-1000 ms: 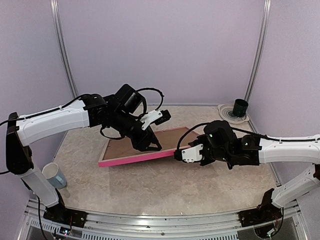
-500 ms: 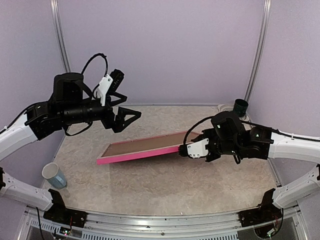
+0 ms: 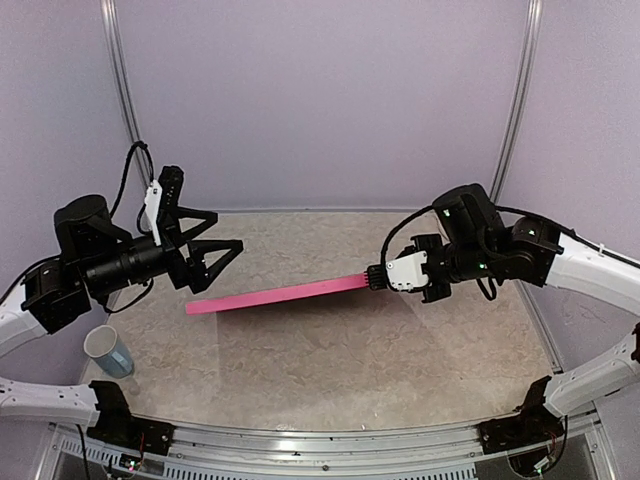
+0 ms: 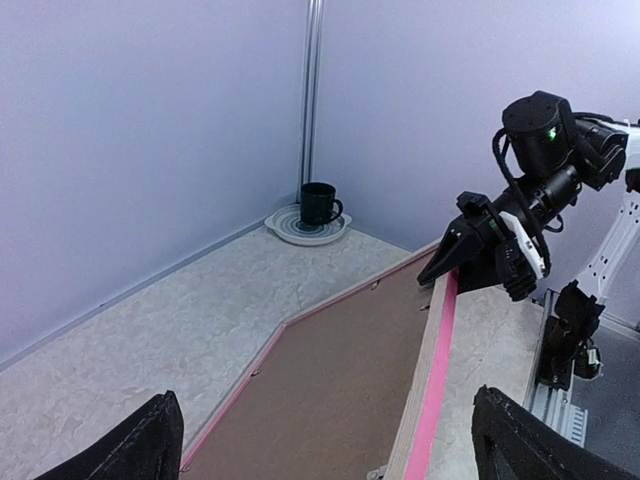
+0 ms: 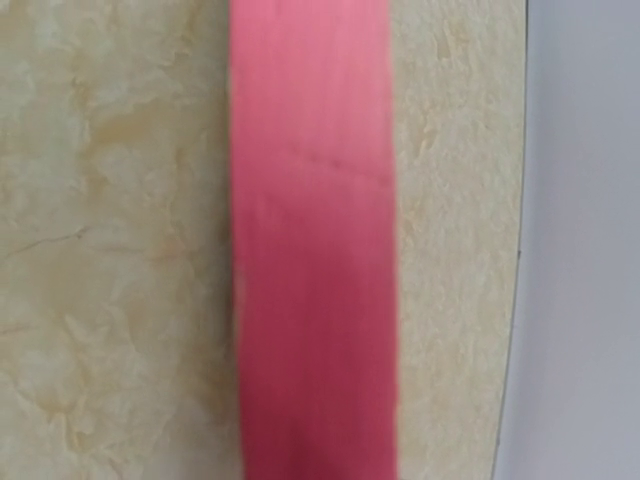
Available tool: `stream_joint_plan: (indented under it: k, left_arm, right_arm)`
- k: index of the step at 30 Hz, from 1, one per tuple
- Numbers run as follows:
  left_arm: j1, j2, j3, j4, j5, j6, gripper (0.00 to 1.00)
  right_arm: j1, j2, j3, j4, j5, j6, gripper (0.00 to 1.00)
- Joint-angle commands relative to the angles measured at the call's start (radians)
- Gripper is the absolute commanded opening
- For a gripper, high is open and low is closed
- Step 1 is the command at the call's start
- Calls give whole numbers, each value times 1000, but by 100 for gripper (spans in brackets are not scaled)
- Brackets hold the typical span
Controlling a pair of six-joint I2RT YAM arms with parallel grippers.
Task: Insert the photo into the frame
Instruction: Pass from the right arm to the left
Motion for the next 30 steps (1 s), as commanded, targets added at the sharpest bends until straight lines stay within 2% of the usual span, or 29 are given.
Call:
stream_joint_plan:
  k: [1, 9, 13, 18, 23, 30]
  left_arm:
    - [6, -70, -8, 75, 85, -47, 99]
    - [2, -61, -16, -34, 135, -10, 99]
    - [-12, -36, 26, -137, 155, 65, 99]
    - [-91, 42, 108, -246, 0, 138, 99]
    - [-101, 57, 135, -220, 10, 182, 99]
    - [-101, 110, 227, -321, -60, 258, 99]
  right_arm:
    - [-41, 0, 84, -6, -112, 93, 0]
    - [-111, -1, 138, -47, -164, 71, 0]
    - [-128, -3, 144, -49, -178, 68, 0]
    - [-165, 13, 188, -64, -220, 71, 0]
    - [-200, 37, 252, -105, -243, 64, 0]
    - [-211, 18, 266, -122, -266, 52, 0]
